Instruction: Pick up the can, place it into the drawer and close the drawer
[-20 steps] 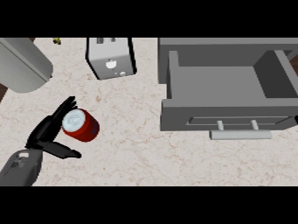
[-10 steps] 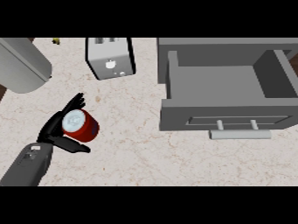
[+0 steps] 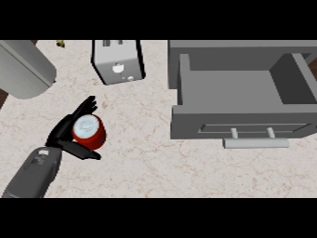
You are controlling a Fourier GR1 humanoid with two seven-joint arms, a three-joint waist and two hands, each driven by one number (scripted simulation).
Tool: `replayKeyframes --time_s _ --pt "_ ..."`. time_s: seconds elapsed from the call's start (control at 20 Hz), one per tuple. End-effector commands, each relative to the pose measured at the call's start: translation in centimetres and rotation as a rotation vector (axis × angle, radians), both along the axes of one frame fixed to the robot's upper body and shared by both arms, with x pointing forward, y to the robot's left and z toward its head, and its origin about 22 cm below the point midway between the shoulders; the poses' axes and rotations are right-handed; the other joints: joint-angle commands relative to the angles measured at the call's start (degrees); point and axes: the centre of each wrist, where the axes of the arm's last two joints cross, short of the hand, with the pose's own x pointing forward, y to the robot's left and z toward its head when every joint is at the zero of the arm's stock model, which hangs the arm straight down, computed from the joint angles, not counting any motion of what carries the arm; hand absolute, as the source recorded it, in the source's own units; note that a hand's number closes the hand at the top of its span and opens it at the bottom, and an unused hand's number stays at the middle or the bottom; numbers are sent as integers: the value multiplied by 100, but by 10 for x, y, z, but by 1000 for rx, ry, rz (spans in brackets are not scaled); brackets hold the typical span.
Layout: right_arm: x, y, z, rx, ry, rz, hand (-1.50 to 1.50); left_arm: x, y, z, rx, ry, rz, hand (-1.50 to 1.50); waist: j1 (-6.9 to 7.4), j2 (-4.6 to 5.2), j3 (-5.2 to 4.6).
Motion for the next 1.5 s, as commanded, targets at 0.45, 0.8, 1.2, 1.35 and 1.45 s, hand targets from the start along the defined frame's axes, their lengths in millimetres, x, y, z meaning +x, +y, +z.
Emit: replayKeyframes --time_s 0.45,0.8,1.2,1.35,1.45 --pt "-20 -20 0 7 -10 -32 -150 7 -37 7 -114 6 -96 150 57 -30 3" --pt "-2 -17 -3 10 -5 -29 -150 18 -38 31 -151 -38 -141 150 47 -11 0" --pt "-21 -7 8 13 -23 -45 -150 13 -16 41 -168 -118 452 150 110 -45 3" --pt "-9 -2 12 16 -21 -26 -150 20 -32 68 -175 -108 439 150 112 -30 3" --pt "-18 -16 -11 16 -27 -38 -150 2 -71 72 -173 -136 428 150 106 -40 7"
